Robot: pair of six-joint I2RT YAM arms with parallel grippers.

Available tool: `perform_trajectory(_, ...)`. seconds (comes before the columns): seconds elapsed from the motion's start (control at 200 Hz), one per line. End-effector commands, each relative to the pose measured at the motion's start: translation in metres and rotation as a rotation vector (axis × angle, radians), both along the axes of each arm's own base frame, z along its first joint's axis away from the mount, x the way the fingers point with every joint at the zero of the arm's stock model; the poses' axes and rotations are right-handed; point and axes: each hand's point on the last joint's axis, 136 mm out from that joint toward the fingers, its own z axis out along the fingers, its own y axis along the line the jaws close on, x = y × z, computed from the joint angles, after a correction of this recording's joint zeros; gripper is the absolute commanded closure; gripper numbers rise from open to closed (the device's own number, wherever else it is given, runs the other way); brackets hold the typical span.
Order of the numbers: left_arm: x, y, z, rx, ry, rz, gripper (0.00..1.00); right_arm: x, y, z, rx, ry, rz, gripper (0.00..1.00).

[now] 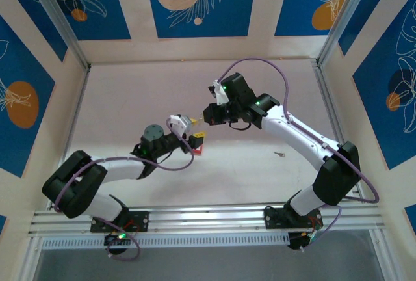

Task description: Unlock with the key

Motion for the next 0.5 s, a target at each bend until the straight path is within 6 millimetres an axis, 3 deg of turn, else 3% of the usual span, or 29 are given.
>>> perform_trajectory(0.0, -0.0059, -0.0097, 0.014, -0.024, -0.063, -0.056, 0.41, -0.0096, 0.0031, 0.0159, 0.052, -0.019, 0.026, 1.0)
perform_trajectory(0.21, -0.0024, -0.009, 0.0139, -0.024, -0.071, -0.041, 0.46, -0.0108, 0.0033, 0.0172, 0.056, -0.021, 0.028, 1.0)
perform_trajectory(0.495, 0.0001, -0.0096, 0.0117, -0.027, -0.067, -0.034, 0.62, -0.012, 0.0032, 0.0171, 0.055, -0.021, 0.03, 1.0)
